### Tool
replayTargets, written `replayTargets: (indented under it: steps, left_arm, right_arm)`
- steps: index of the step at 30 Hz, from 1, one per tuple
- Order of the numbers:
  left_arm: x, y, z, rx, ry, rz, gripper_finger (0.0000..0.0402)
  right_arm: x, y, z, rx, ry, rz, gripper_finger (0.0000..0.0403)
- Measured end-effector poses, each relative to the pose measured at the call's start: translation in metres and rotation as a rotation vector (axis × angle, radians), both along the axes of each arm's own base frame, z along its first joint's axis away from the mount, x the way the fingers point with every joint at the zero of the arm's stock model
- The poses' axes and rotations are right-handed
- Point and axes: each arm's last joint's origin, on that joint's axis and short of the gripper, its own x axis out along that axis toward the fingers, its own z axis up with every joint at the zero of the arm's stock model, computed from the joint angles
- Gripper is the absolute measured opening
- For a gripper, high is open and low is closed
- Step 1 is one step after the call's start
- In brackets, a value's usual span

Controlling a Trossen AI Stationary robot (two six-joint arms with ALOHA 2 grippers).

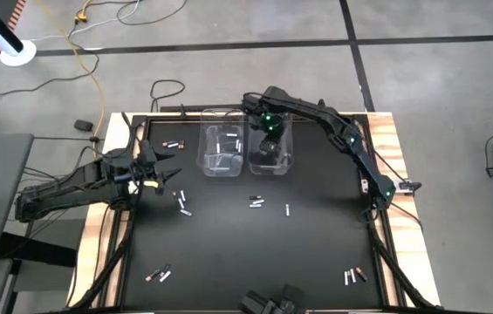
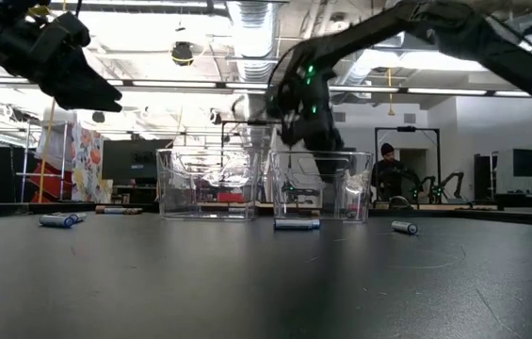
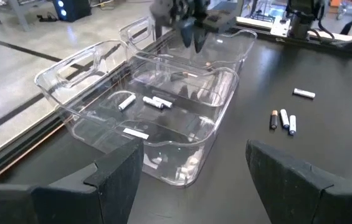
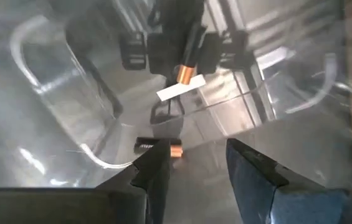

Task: Sort batteries
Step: Put the black battery into the right transparent bin

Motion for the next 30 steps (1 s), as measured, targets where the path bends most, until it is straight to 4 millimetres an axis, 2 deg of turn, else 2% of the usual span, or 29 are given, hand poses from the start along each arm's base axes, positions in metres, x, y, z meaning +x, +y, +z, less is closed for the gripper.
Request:
replayTargets:
  steps: [3, 8, 12, 16, 19, 22, 26, 30]
  left_arm:
    - [-0.001, 0.000, 0.003, -0.015, -0.014, 0.015, 0.0279]
    - [-0.002, 0.000, 0.021, 0.004, -0.047, 0.015, 0.0279]
    - [-0.002, 0.000, 0.041, 0.034, -0.048, 0.007, 0.0279]
    - [0.000, 0.001, 0.059, -0.016, 0.017, 0.042, 0.0279]
    - [0.005, 0.003, 0.073, -0.026, 0.106, 0.049, 0.0279]
    - [0.014, 0.006, 0.085, -0.027, 0.192, 0.038, 0.0279]
    - [0.027, 0.010, 0.096, -0.014, 0.292, 0.015, 0.0279]
    - [0.041, 0.015, 0.100, -0.034, 0.348, 0.017, 0.0279]
  right_arm:
    - [-0.007, 0.005, 0.030, -0.046, -0.069, -0.044, 0.0170]
    - [-0.029, 0.020, 0.089, -0.121, -0.201, -0.139, 0.0164]
    - [-0.050, 0.046, 0.129, -0.167, -0.314, -0.200, 0.0164]
    - [-0.071, 0.080, 0.153, -0.192, -0.439, -0.254, 0.0163]
    - [-0.086, 0.109, 0.157, -0.196, -0.519, -0.292, 0.0163]
    - [-0.101, 0.139, 0.150, -0.186, -0.573, -0.332, 0.0163]
    - [-0.125, 0.175, 0.130, -0.174, -0.593, -0.399, 0.0163]
    - [-0.147, 0.201, 0.105, -0.159, -0.598, -0.464, 0.0163]
